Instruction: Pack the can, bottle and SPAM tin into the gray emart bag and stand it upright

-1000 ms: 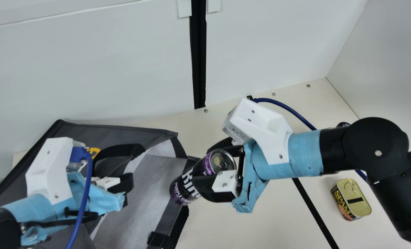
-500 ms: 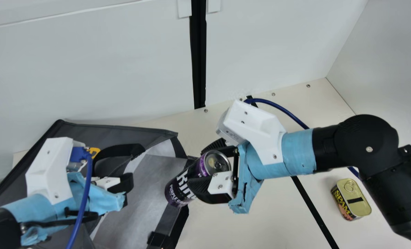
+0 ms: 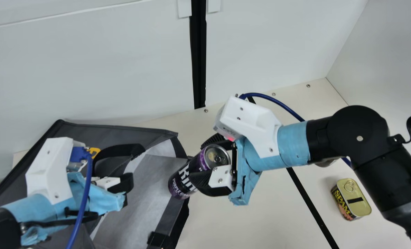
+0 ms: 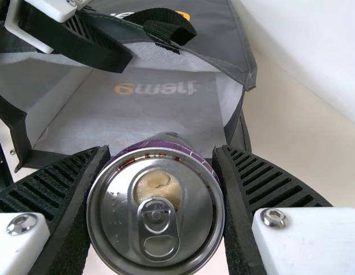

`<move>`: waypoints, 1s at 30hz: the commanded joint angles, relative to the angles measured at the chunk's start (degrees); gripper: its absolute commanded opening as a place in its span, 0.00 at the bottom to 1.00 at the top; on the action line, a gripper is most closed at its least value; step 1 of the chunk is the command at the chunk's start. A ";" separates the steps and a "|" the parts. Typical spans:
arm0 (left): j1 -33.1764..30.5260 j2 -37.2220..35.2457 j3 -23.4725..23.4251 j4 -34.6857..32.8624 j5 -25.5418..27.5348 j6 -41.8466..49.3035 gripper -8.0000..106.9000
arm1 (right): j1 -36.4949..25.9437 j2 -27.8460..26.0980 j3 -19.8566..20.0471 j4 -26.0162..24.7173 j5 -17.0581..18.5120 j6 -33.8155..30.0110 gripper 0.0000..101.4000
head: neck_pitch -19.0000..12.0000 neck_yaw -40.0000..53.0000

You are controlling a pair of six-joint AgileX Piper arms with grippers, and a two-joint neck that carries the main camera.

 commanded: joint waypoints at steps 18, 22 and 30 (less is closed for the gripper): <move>0.00 0.00 0.00 0.00 0.00 0.00 0.00 | 0.93 3.86 -3.17 4.17 0.03 1.23 0.00 | -1.30 -0.05; 0.00 0.00 0.00 0.00 0.00 0.00 0.00 | 1.20 4.71 -3.56 4.53 0.03 1.60 0.00 | -1.30 -0.05; 0.00 0.00 0.00 0.00 0.00 0.00 0.00 | 1.62 6.17 -4.10 5.41 0.03 2.63 0.00 | -1.30 -0.05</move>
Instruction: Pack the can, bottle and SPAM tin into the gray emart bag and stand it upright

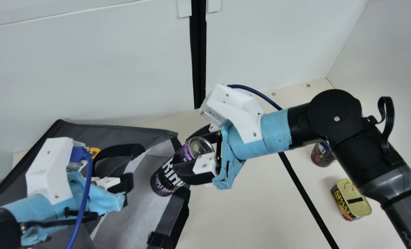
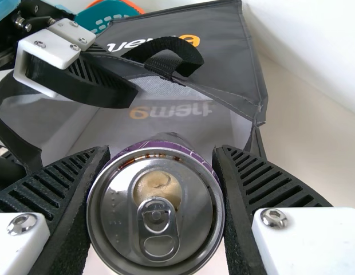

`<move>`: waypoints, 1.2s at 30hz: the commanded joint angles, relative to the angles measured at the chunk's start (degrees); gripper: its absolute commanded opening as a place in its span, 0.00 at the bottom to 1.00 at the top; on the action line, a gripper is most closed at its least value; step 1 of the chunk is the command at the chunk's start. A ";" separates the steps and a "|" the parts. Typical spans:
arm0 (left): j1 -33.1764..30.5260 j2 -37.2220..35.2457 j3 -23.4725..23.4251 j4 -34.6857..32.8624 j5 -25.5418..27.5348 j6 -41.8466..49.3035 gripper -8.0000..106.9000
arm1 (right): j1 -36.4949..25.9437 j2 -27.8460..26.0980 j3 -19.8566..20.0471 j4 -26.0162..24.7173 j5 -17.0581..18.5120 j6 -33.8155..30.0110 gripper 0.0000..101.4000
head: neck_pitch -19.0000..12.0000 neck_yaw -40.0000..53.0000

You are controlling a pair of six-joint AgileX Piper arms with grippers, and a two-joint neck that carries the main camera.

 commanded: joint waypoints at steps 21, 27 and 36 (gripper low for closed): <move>0.00 0.00 0.00 0.00 0.00 0.00 0.00 | 4.87 2.91 3.07 2.37 -5.33 1.22 0.00 | -1.30 -0.14; 0.00 0.00 0.00 0.00 0.00 0.00 0.00 | 6.60 3.72 4.66 3.39 -7.74 0.88 0.00 | -1.30 -0.14; 0.00 0.00 0.00 0.00 0.00 0.00 0.00 | 8.80 5.21 7.98 6.33 -12.08 -0.64 0.00 | -1.30 -0.14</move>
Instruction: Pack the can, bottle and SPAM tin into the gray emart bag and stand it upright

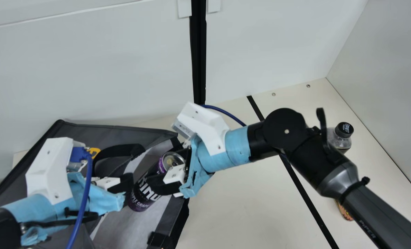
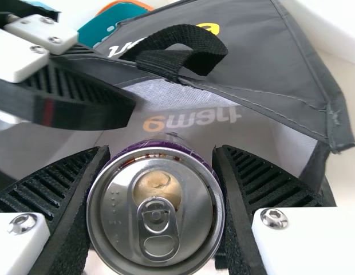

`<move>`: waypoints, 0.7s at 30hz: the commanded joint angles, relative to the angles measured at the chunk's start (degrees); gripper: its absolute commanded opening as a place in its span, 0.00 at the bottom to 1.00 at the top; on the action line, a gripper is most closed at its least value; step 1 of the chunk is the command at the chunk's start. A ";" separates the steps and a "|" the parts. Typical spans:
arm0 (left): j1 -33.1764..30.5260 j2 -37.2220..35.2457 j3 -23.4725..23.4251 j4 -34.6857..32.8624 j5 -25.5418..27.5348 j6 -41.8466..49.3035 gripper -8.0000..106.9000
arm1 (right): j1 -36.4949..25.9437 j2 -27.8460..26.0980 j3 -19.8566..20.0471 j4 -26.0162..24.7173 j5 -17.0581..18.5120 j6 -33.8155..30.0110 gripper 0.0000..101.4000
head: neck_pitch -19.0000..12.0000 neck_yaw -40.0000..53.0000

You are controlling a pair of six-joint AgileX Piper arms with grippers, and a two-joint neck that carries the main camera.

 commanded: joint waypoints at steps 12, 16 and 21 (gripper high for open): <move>0.00 0.00 0.00 0.00 0.00 0.00 0.00 | 2.96 3.01 3.94 4.14 -5.21 -2.74 0.00 | -1.30 -0.05; 0.00 0.00 0.00 0.00 0.00 0.00 0.00 | 3.68 4.41 4.25 5.47 -6.26 -3.41 0.00 | -1.30 -0.05; 0.00 0.00 0.00 0.00 0.00 0.00 0.00 | 4.57 6.32 4.12 7.10 -7.47 -4.13 0.00 | -1.30 -0.05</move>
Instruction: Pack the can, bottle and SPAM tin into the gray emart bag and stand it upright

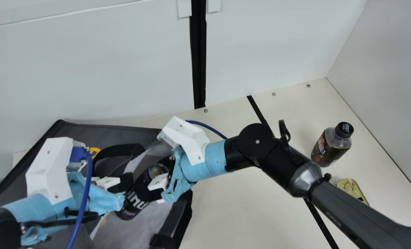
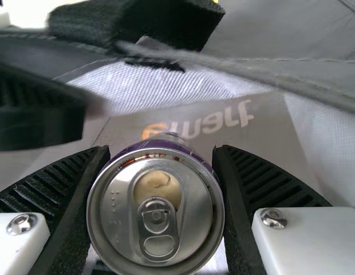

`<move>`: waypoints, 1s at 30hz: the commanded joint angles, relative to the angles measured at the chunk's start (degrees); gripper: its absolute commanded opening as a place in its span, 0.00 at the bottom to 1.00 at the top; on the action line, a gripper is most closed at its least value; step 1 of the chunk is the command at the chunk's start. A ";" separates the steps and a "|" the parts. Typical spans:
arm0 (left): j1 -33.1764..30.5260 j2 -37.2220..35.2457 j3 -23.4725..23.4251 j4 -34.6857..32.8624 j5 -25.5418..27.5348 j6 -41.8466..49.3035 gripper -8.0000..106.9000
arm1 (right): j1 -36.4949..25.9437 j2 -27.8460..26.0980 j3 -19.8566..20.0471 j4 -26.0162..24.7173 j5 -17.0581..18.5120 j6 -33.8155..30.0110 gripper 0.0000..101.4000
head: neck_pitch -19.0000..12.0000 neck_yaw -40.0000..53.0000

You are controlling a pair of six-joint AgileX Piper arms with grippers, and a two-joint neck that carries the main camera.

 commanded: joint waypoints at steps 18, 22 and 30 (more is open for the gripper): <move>0.00 0.00 0.00 0.00 0.00 0.00 0.00 | 3.08 5.90 -1.17 3.26 -2.96 -1.81 0.00 | -1.30 -0.14; 0.00 0.00 0.00 0.00 0.00 0.00 0.00 | 3.39 6.55 -1.46 3.48 -3.20 -1.88 0.00 | -1.30 -0.14; 0.00 0.00 0.00 0.00 0.00 0.00 0.00 | 3.54 7.08 -1.80 3.62 -3.32 -1.93 0.00 | -1.30 -0.14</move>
